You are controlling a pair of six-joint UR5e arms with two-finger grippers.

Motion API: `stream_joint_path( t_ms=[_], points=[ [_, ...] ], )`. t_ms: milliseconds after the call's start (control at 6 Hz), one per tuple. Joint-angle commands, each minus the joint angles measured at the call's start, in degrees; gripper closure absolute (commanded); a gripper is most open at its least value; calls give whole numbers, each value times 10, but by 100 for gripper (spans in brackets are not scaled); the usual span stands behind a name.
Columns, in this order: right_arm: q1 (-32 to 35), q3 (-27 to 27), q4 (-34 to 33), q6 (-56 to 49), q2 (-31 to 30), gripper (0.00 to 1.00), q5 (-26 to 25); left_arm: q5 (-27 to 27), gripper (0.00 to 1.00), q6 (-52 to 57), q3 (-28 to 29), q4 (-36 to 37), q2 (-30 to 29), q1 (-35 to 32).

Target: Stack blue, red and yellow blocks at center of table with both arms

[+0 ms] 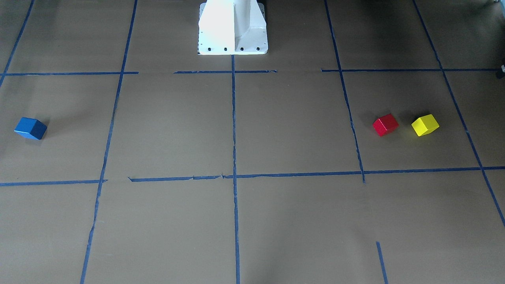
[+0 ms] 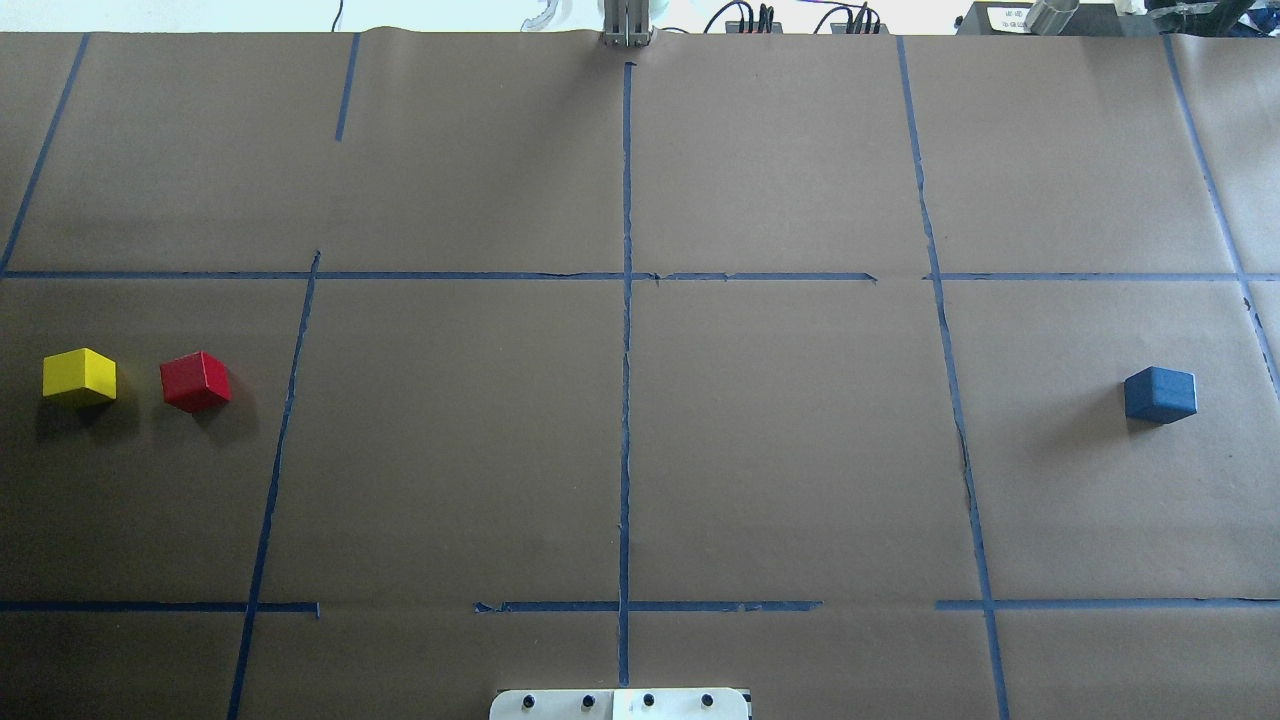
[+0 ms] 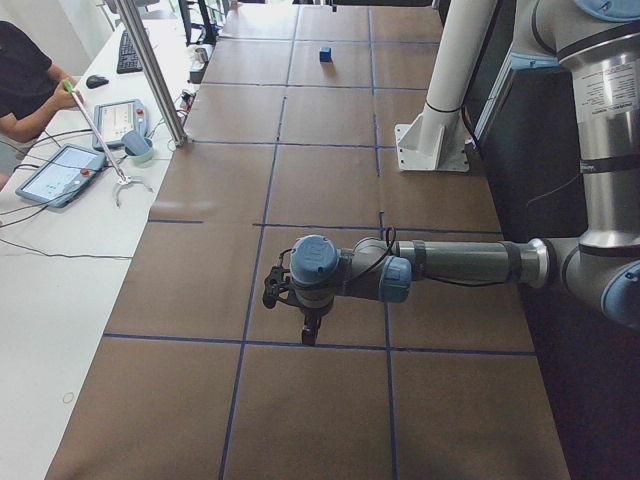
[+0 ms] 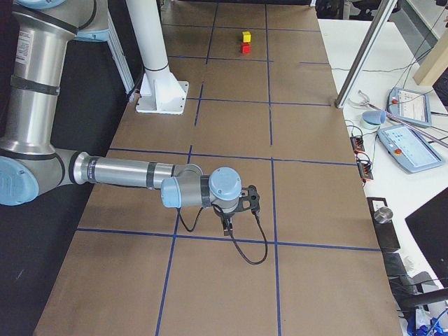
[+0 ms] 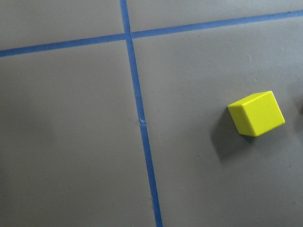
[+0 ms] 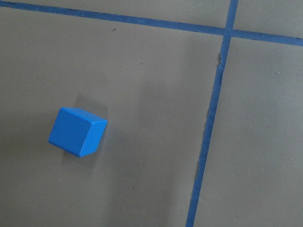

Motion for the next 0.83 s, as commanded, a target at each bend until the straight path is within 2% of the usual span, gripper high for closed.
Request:
stream_joint_path(
  t_ms=[0, 167, 333, 500, 667],
  points=[
    [-1, -4, 33, 8, -2, 0, 7, -1, 0, 3, 1, -1, 10, 0],
    [-14, -3, 33, 43, -2, 0, 3, -1, 0, 2, -5, -3, 10, 0],
    [-64, -3, 56, 129, -1, 0, -5, -1, 0, -3, -10, -24, 11, -1],
    [-92, -4, 129, 261, 4, 0, -17, 0, 0, -6, -6, -45, 15, -1],
    [-140, -5, 186, 367, 5, 0, -65, -1, 0, -6, 0, -46, 15, -1]
  ],
)
